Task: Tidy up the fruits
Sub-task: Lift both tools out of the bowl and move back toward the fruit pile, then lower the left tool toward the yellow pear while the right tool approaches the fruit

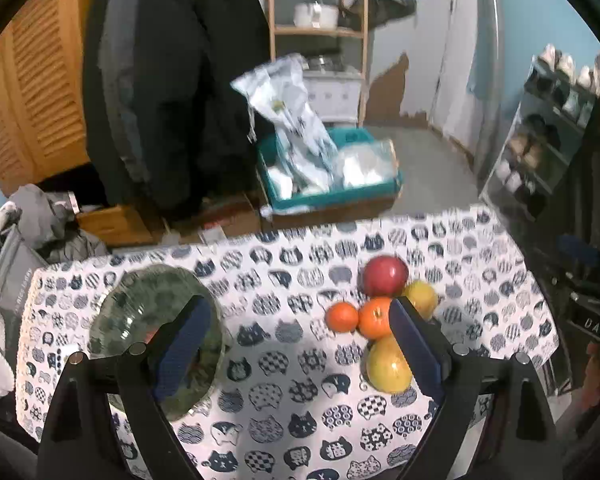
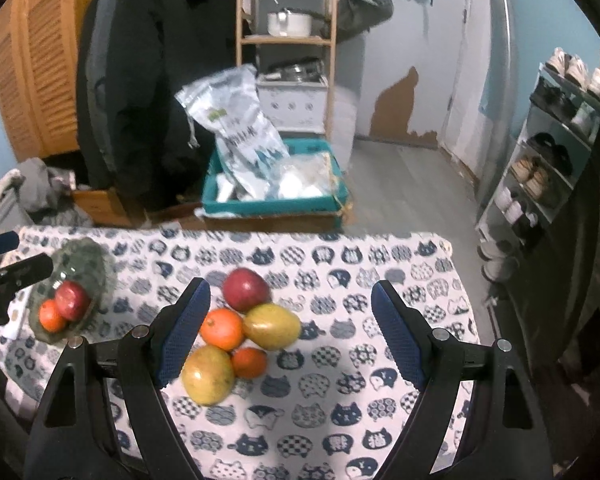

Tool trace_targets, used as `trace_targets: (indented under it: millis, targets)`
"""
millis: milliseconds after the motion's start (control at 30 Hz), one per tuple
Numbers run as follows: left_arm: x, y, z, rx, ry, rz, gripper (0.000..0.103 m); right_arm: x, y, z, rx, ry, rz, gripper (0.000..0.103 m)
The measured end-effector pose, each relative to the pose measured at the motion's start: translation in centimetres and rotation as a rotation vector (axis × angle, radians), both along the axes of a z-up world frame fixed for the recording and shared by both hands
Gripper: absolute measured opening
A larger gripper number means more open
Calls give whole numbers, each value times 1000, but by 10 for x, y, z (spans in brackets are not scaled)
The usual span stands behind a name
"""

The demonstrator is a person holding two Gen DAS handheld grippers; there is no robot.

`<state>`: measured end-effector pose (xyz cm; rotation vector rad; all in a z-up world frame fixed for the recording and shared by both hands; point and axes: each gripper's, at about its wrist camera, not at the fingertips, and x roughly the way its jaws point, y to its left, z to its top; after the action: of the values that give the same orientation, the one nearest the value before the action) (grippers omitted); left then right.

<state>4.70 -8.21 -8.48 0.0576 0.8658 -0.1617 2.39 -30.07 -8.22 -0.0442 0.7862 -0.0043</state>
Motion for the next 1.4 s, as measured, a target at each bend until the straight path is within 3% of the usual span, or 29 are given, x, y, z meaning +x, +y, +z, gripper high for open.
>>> trace_targets:
  millis: [567, 900, 1133, 1400]
  targets:
    - [25, -48, -100, 16, 250, -50, 92, 18, -30, -96, 4, 255, -54, 83]
    - [32, -72, -139, 30, 349, -69, 92, 23, -42, -128, 3, 338, -84, 83]
    - [33, -87, -150, 46, 371, -90, 92, 26, -50, -147, -3, 386, -102, 83]
    - [36, -105, -172, 46, 421, -122, 92, 26, -54, -152, 2, 398, -115, 83]
